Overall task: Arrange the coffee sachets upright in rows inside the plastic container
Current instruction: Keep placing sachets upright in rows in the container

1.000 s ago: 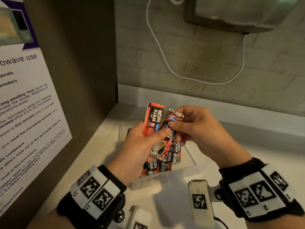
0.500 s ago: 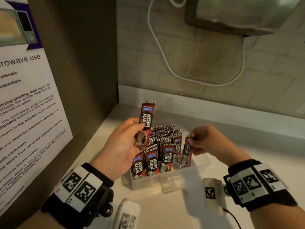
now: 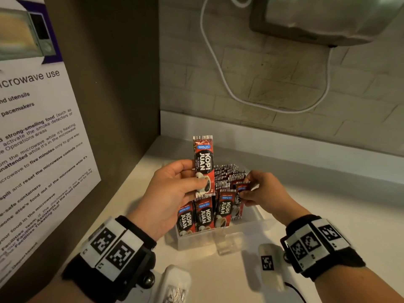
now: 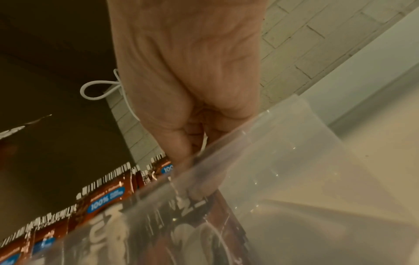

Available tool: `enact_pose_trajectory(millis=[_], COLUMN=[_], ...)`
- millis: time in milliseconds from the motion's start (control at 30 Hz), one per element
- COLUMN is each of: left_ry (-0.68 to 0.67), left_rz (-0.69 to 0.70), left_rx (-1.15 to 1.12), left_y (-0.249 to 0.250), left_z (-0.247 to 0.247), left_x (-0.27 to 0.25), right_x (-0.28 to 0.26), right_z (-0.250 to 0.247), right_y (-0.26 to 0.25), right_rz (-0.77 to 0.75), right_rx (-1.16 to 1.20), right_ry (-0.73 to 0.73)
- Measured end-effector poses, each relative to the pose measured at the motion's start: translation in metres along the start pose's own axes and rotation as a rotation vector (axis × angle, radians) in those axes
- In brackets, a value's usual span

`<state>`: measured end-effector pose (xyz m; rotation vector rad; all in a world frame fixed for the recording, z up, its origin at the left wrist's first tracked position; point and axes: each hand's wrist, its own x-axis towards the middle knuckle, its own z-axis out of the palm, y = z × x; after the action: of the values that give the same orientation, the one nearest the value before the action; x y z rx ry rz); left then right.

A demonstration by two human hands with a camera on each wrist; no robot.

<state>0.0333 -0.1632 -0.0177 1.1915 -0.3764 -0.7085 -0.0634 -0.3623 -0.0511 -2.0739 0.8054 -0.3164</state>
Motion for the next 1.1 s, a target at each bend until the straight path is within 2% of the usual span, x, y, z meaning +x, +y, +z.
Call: enact_pose_trajectory(millis=[167,233,300,333,400,467,567,633,700,733,800,933,1000,1100], left_ry=[0.008,0.009,0.002,-0.002,-0.014,-0.042,-0.061,0.016,0.172,0.236,0.274,0.134,0.123,0.181], left_rz=[0.015,0.021,0.023,0.024,0.031,0.042,0.064,0.124,0.174,0.166,0.050,-0.201,-0.256,-0.264], left_rx=[0.038,0.057,0.088,0.105,0.156,0.224,0.274,0.266,0.275,0.257,0.209,0.178,0.187,0.206], left_y=[-0.004,-0.005,-0.006,-0.008,-0.011,-0.013,-0.012,-0.008,-0.004,-0.003,-0.009,-0.036,-0.052,-0.073], left_z=[0.003,0.005,0.007,0.009,0.015,0.022,0.026,0.021,0.008,-0.001,-0.017,-0.027,-0.026,-0.027], left_x=[0.001,0.001,0.000,0.000,-0.001,-0.005,-0.010,-0.011,-0.007,-0.005,-0.005,-0.015,-0.018,-0.015], right_x=[-0.002,-0.005,-0.013,-0.018,-0.029,-0.038,-0.043,-0.040,-0.033,-0.030,-0.025,-0.019,-0.016,-0.011], right_z=[-0.004,-0.008,-0.012,-0.014,-0.015,-0.013,-0.012,-0.020,-0.034,-0.040,-0.044,-0.027,-0.016,-0.004], right_y=[0.000,-0.003,-0.015,-0.023,-0.040,-0.053,-0.061,-0.057,-0.046,-0.038,-0.022,0.000,0.006,0.012], right_rz=[0.024,0.013,-0.041,-0.073,-0.116,-0.158,-0.228,-0.225,-0.182,-0.147,-0.062,0.038,0.056,0.086], right_rx=[0.021,0.049,0.161,0.258,0.425,0.432,0.406,0.430,0.421,0.379,0.244,0.019,-0.043,-0.068], right_ry=[0.035,0.119,0.207,0.207,0.094,-0.052,-0.103,-0.029,0.056,0.076,0.048,-0.087,-0.107,-0.095])
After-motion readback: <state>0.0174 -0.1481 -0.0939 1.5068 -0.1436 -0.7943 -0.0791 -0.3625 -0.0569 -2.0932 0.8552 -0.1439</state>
